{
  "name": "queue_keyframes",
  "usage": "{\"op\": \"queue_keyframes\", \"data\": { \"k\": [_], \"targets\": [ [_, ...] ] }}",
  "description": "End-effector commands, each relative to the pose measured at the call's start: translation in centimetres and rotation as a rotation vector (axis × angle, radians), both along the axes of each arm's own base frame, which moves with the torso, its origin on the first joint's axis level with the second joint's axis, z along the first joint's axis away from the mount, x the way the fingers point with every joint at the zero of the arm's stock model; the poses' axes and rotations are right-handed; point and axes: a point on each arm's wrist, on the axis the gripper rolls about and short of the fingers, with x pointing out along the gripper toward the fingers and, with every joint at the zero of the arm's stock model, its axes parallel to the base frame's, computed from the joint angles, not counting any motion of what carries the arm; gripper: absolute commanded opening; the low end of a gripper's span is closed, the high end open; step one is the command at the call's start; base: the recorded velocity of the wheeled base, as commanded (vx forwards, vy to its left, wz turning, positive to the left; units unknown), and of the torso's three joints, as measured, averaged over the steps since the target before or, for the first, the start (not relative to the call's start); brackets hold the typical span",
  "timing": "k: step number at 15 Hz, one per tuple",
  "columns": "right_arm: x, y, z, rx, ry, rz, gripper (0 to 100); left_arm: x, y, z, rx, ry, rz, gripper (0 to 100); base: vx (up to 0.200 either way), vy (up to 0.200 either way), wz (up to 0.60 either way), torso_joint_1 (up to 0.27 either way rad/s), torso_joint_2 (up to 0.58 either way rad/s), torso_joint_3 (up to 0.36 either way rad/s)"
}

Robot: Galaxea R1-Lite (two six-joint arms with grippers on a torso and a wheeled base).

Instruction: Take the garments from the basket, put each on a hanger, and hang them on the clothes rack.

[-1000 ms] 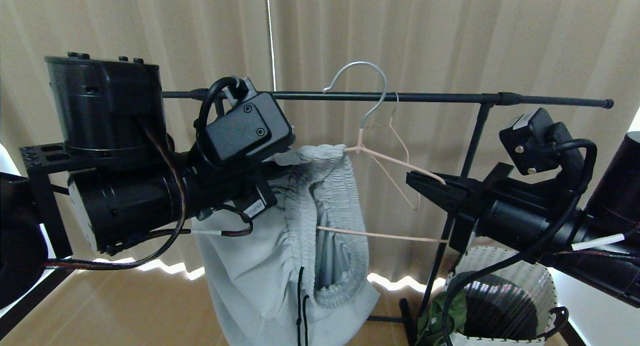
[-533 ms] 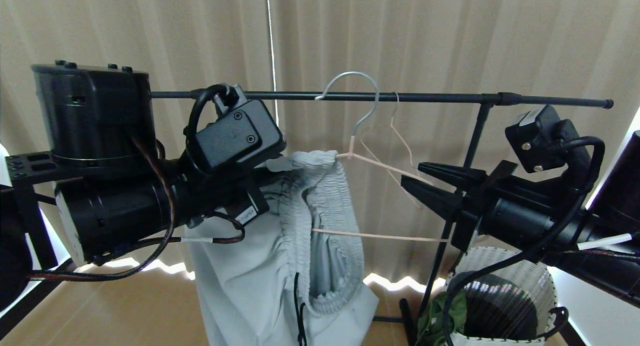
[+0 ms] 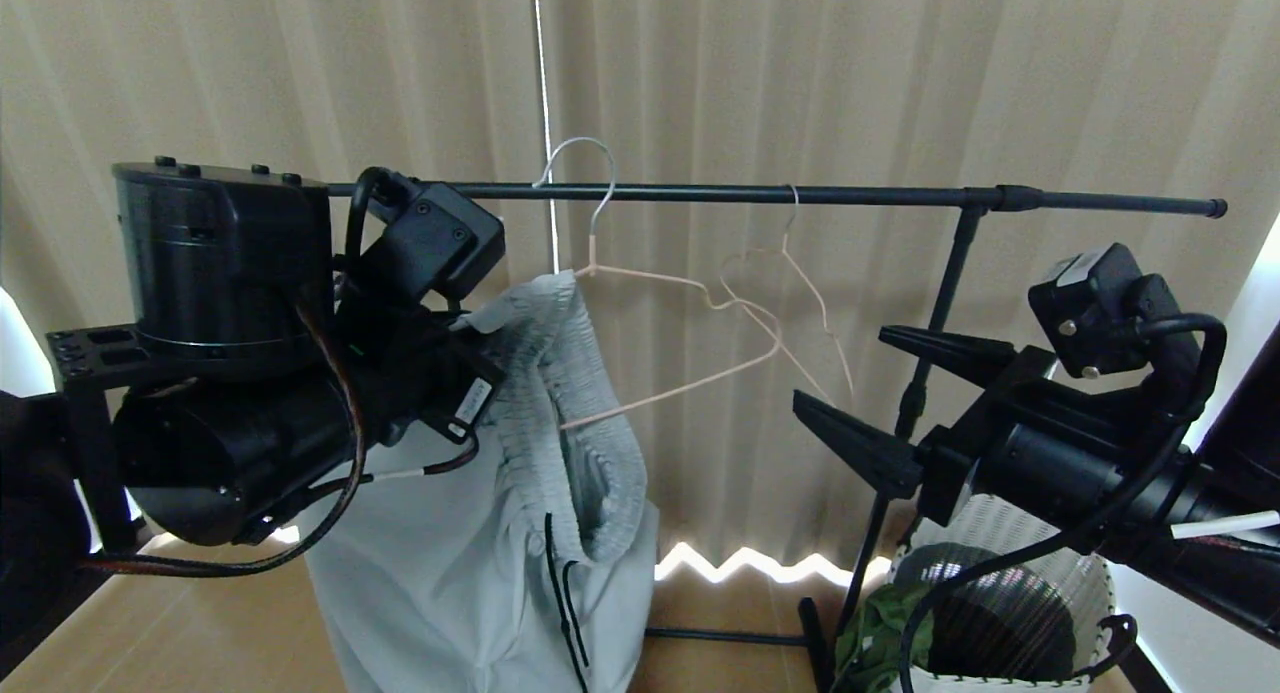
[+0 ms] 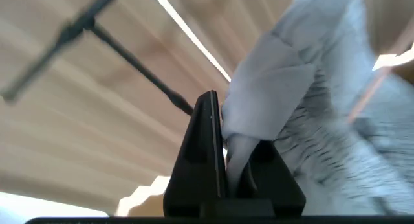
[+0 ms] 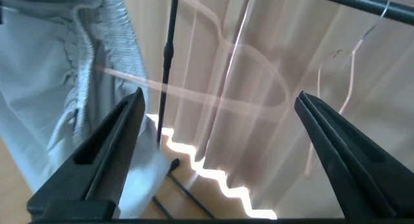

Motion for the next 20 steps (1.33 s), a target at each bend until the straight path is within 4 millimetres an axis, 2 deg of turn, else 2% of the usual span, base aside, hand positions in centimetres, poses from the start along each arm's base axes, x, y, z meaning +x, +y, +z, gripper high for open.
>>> {"op": "queue_keyframes", "data": {
  "k": [1,5,7,12,16,20],
  "targets": [
    [-0.1,0.1,-1.1,-0.024,0.032,0.008,100,0.0,-0.2,0.0,-0.069,0.011,0.010,0,0.000,0.000,0.00,0.000,0.00,0.000],
    [0.5,0.6,-3.2,-0.064,0.108,0.016,100,-1.5,-1.3,1.4,-0.206,-0.016,-0.044,0,0.000,0.000,0.00,0.000,0.00,0.000],
    [0.5,2.0,-4.0,-0.070,0.129,0.059,100,-2.2,-1.7,2.2,-0.241,-0.062,-0.082,0,0.000,0.000,0.00,0.000,0.00,0.000],
    [2.5,3.8,-6.2,-0.050,0.104,0.061,100,-2.8,-2.5,2.8,-0.289,-0.102,-0.161,0,0.000,0.000,0.00,0.000,0.00,0.000],
    [3.0,4.2,-7.5,-0.065,0.121,0.057,100,-3.3,-2.5,3.1,-0.301,-0.110,-0.180,0,0.000,0.000,0.00,0.000,0.00,0.000],
    [2.6,3.7,-8.0,-0.080,0.143,0.051,100,-3.6,-2.1,3.8,-0.315,-0.130,-0.182,0,0.000,0.000,0.00,0.000,0.00,0.000]
  ]
}}
